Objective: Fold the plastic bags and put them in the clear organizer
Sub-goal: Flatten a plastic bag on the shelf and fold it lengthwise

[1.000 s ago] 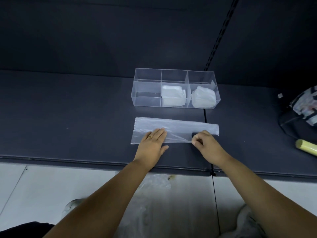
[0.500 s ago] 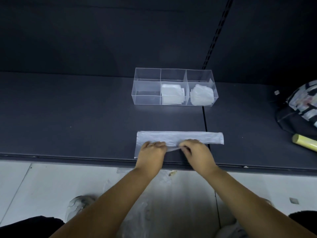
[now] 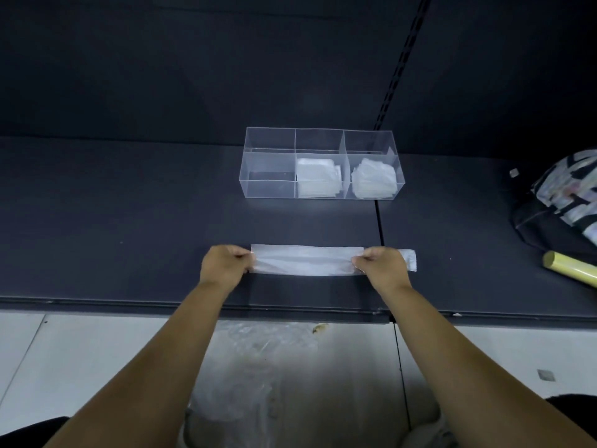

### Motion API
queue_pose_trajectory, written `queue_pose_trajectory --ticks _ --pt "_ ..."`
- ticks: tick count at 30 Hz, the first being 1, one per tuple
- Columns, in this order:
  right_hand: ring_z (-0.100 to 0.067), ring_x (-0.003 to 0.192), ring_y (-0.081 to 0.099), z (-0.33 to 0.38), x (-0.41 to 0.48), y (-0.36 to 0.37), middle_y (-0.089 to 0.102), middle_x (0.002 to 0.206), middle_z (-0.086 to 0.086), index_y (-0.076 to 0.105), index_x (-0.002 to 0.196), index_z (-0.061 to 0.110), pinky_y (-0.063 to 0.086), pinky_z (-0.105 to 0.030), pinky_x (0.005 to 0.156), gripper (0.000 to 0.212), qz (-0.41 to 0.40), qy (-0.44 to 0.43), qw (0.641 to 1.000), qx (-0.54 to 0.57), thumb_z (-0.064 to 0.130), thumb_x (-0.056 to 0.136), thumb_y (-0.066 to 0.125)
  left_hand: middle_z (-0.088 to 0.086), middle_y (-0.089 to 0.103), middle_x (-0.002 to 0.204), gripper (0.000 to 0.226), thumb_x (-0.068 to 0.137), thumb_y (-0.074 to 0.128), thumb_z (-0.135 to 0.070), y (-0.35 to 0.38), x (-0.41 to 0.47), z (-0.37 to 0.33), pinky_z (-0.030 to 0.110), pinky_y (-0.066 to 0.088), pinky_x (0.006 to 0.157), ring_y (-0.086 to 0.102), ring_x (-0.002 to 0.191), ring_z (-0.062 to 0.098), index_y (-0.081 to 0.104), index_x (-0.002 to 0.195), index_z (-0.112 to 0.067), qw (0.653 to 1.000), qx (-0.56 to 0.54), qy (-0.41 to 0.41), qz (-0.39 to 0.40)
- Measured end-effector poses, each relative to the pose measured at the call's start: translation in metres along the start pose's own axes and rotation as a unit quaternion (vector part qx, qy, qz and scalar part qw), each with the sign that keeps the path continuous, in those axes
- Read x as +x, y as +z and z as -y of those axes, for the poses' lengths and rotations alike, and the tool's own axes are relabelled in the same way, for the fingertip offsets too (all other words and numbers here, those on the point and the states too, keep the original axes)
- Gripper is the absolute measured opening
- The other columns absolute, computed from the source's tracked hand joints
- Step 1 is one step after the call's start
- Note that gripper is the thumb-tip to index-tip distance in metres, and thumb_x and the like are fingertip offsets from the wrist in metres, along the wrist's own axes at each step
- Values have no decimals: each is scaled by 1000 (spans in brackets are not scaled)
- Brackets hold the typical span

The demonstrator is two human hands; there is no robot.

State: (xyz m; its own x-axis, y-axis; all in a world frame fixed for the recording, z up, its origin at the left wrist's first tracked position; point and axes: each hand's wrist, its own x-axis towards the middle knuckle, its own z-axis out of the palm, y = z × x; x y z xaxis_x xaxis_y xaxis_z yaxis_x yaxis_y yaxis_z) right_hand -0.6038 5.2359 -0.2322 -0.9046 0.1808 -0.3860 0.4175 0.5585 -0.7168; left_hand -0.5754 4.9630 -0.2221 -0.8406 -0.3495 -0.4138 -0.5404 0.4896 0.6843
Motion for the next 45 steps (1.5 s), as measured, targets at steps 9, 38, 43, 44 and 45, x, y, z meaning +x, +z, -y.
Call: queue_pose_trajectory --ticks 9,38,43,44,45 --pt "-20 80 61 1 4 4 67 79 -6 69 82 6 42 -24 71 7 -3 13 1000 11 13 83 70 10 15 159 56 102 33 -37 106 -62 -22 40 0 120 7 148 28 22 151 -12 904 268 333 10" --pt "-11 60 62 -39 7 -103 67 72 -7 61 99 9 51 -19 56 21 236 125 963 38 1 83 70 0 -27 157 80 77 -13 -74 91 -36 4 61 -14 110 -28 142 24 -22 146 -35 797 476 356 106" --pt "-12 66 70 -33 -2 -107 74 78 -8 61 94 10 51 -20 58 14 339 169 925 29 9 83 71 -4 -9 161 86 86 24 -73 85 -45 -2 44 -19 115 -20 145 13 10 152 -20 834 374 385 126" --pt "-14 69 71 -28 -4 -108 75 82 -10 62 92 10 52 -20 57 13 354 170 919 41 11 83 71 -3 -3 161 89 85 31 -73 92 -55 -6 39 -17 116 -16 146 10 10 152 -18 851 328 392 121" --pt "-14 71 72 -22 -6 -110 75 85 -11 64 89 10 52 -19 57 12 368 168 913 54 13 81 72 -2 2 161 93 84 38 -72 102 -66 -11 34 -15 117 -11 146 9 10 152 -17 868 277 396 116"
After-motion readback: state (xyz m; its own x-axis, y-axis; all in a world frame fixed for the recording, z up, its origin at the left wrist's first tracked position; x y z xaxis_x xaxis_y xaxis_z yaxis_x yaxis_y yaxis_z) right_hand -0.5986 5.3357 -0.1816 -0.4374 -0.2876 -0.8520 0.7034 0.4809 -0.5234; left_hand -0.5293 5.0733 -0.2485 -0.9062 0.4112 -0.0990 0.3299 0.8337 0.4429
